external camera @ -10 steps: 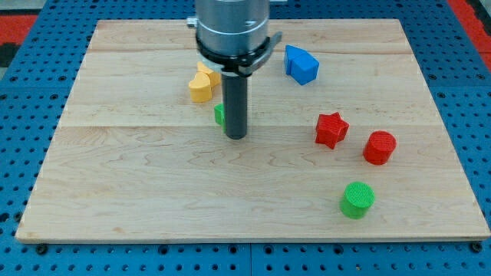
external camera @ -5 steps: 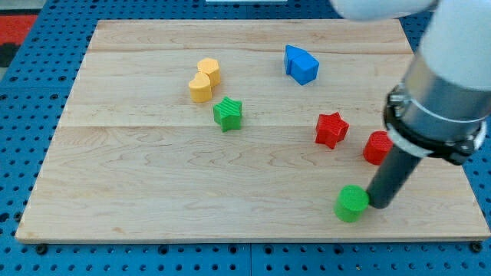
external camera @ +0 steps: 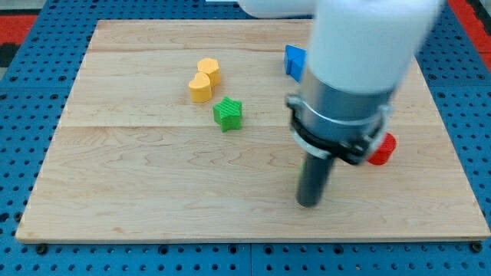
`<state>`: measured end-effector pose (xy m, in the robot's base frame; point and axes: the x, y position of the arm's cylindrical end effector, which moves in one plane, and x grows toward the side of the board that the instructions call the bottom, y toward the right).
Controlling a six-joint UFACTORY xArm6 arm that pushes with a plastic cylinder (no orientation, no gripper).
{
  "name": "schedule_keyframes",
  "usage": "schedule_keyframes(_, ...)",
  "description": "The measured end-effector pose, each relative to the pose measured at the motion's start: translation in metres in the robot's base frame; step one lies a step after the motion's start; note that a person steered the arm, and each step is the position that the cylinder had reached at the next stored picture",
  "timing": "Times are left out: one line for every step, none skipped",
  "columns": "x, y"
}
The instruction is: Move the green blocks diagonal to the yellow heart
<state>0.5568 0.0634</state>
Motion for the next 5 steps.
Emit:
schedule_keyframes(-0.022,-0.010)
schedule_keyframes(0.015,0.053)
schedule_keyframes(0.021,0.098)
schedule_keyframes(-0.007,0.096)
schedule_keyframes(-0.028,0.028)
